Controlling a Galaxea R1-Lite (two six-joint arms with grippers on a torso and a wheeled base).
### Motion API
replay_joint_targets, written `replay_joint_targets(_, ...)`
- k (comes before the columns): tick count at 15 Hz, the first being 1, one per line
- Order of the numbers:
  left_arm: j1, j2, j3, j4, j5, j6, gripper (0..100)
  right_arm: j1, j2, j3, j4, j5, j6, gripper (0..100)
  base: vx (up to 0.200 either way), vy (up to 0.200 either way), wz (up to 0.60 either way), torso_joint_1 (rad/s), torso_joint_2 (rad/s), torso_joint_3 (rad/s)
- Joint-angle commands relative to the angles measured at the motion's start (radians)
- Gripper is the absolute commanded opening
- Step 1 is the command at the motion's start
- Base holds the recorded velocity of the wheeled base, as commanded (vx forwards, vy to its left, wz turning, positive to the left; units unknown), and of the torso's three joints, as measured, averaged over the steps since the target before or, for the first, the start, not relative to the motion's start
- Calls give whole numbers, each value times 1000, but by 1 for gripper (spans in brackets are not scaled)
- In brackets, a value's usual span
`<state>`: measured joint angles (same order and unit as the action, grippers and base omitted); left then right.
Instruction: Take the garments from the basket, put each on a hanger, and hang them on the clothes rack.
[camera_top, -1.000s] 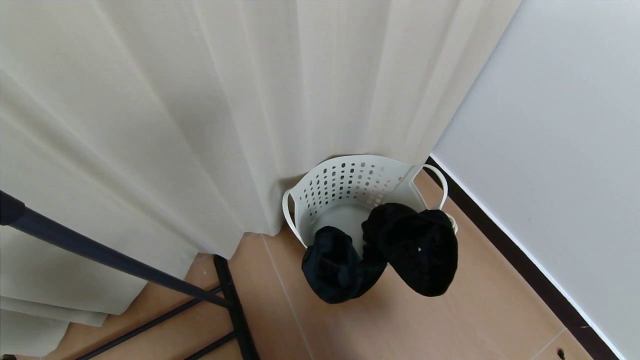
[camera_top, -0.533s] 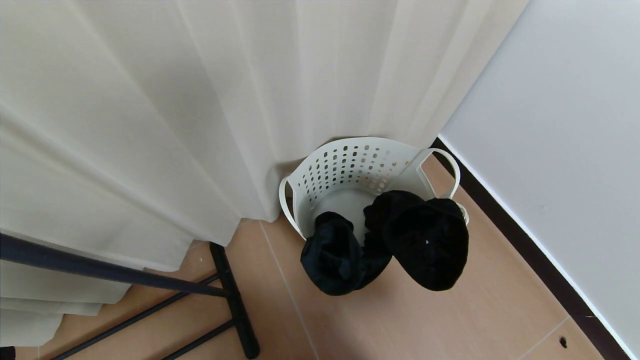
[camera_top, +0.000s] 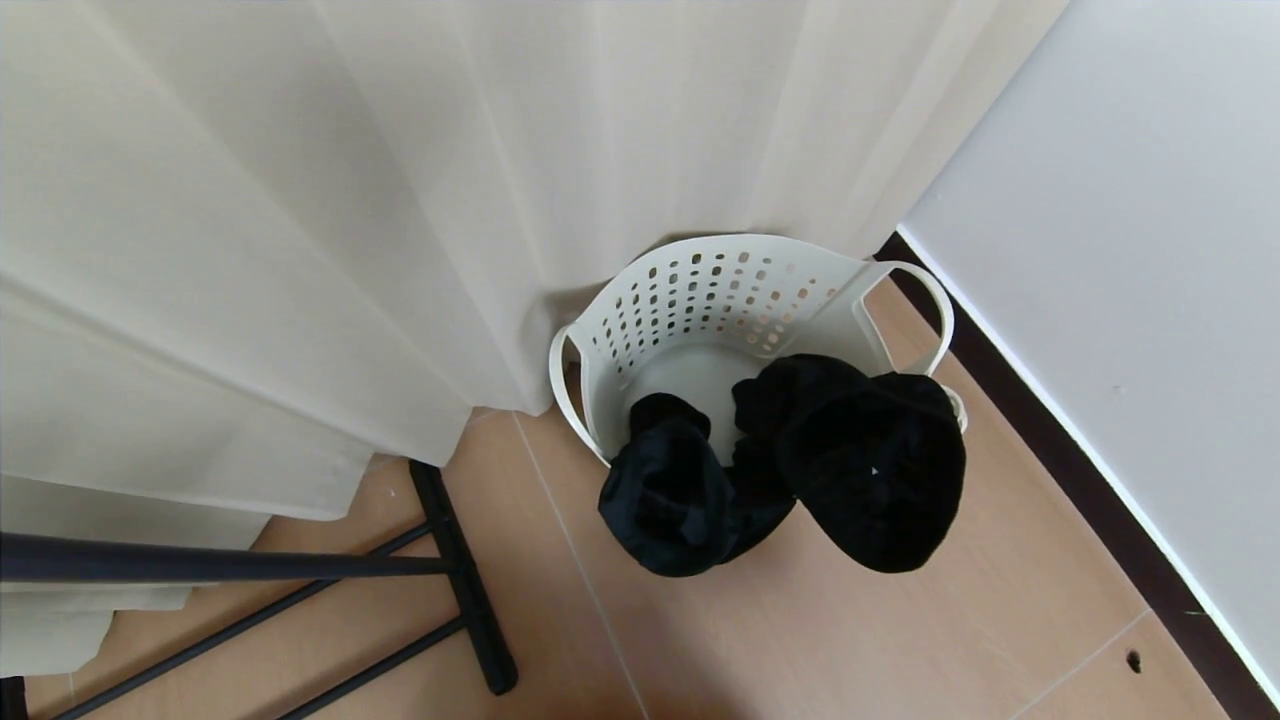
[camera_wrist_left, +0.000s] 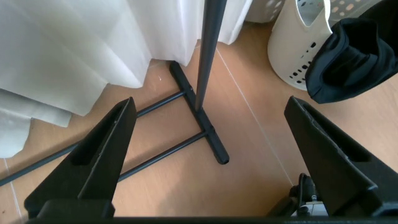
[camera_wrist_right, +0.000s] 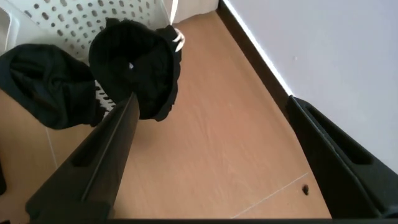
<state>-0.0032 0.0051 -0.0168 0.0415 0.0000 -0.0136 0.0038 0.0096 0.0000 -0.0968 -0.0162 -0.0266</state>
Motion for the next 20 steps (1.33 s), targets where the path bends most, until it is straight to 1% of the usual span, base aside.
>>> replay_joint_targets(1, 0, -1, 0, 0, 2, -2, 100, 1, 0, 0, 3, 70, -42, 100, 0, 0, 0, 2, 7, -51)
replay_joint_targets(2, 0, -1, 0, 0, 0, 0, 100, 2, 6, 0, 3, 102, -59, 100, 0, 0, 0, 0, 0, 0)
replay_joint_targets(3, 2, -1, 0, 0, 0, 0, 100, 10, 27, 0, 8, 108, -64, 100, 0, 0, 0, 0, 0, 0)
replay_joint_targets(4, 0, -1, 0, 0, 0, 0, 100, 12, 69, 0, 14, 107, -92, 100, 0, 0, 0, 0, 0, 0)
replay_joint_targets(6, 0, -1, 0, 0, 0, 0, 100, 16, 196, 0, 6, 110, -131, 100, 0, 0, 0, 0, 0, 0)
replay_joint_targets(7, 0, -1, 0, 0, 0, 0, 100, 41, 296, -28, 5, 113, -136, 100, 0, 0, 0, 0, 0, 0)
replay_joint_targets(9, 0, -1, 0, 0, 0, 0, 100, 41, 296, -28, 5, 113, -136, 100, 0, 0, 0, 0, 0, 0)
replay_joint_targets(10, 0, -1, 0, 0, 0, 0, 100, 139, 550, -173, 6, 110, -138, 100, 0, 0, 0, 0, 0, 0)
replay_joint_targets(11, 0, -1, 0, 0, 0, 0, 100, 168, 734, -247, 3, 108, -159, 100, 0, 0, 0, 0, 0, 0)
replay_joint_targets(12, 0, -1, 0, 0, 0, 0, 100, 170, 764, -258, 2, 110, -171, 100, 0, 0, 0, 0, 0, 0)
replay_joint_targets(13, 0, -1, 0, 0, 0, 0, 100, 177, 922, -314, -26, 108, -248, 100, 0, 0, 0, 0, 0, 0)
replay_joint_targets(15, 0, -1, 0, 0, 0, 0, 100, 179, 1067, -387, -67, 97, -352, 100, 0, 0, 0, 0, 0, 0)
replay_joint_targets(17, 2, -1, 0, 0, 0, 0, 100, 183, 1225, -494, -72, 79, -467, 100, 0, 0, 0, 0, 0, 0)
replay_joint_targets(18, 0, -1, 0, 0, 0, 0, 100, 200, 1316, -557, -77, 56, -530, 100, 0, 0, 0, 0, 0, 0)
replay_joint_targets(20, 2, -1, 0, 0, 0, 0, 100, 285, 1488, -693, -77, -57, -599, 100, 0, 0, 0, 0, 0, 0)
